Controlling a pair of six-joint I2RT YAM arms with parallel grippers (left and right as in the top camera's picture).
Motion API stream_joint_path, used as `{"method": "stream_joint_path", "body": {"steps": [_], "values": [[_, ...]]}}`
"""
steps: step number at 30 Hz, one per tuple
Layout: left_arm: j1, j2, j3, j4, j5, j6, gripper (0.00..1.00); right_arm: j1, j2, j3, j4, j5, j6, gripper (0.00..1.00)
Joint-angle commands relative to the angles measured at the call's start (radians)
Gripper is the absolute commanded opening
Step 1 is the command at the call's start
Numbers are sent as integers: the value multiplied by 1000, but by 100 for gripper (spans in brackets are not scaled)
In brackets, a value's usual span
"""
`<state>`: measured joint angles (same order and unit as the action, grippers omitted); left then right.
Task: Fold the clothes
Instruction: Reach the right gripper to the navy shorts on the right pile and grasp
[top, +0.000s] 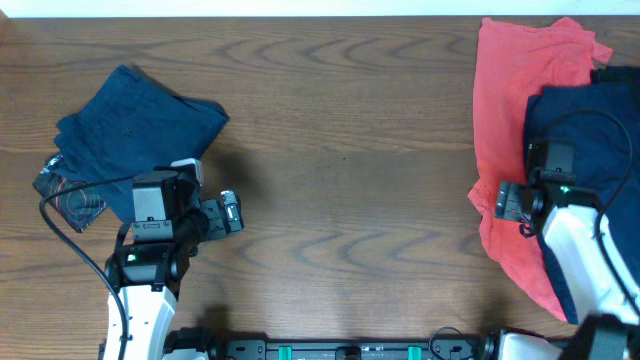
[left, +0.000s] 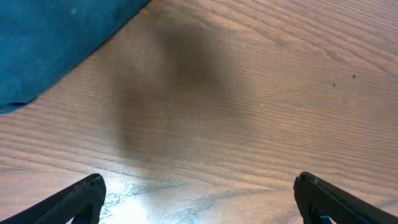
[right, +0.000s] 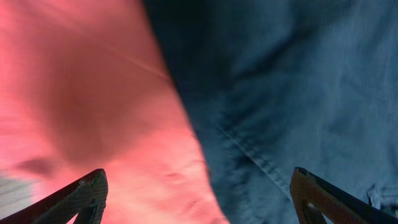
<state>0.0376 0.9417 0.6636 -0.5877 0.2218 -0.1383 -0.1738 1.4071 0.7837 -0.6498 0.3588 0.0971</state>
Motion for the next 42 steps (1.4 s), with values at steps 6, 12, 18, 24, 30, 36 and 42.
{"method": "stream_joint_path", "body": {"steps": [6,12,18,24,30,36,42], "values": [[3,1,23,-2,10,-10,98,-133,181,11,-19,63,23,77],[3,1,23,-2,10,-10,98,-201,209,11,-24,63,67,66],[3,1,23,-2,10,-10,98,-208,209,13,-24,52,67,35],[3,1,23,-2,10,-10,98,-204,200,77,-77,-37,66,1],[3,1,23,-2,10,-10,98,-204,137,283,-250,-418,-30,1],[3,1,23,-2,10,-10,98,-148,43,385,-372,-709,-125,1],[3,1,23,-2,10,-10,98,-19,-47,385,-409,-707,-167,1]]}}
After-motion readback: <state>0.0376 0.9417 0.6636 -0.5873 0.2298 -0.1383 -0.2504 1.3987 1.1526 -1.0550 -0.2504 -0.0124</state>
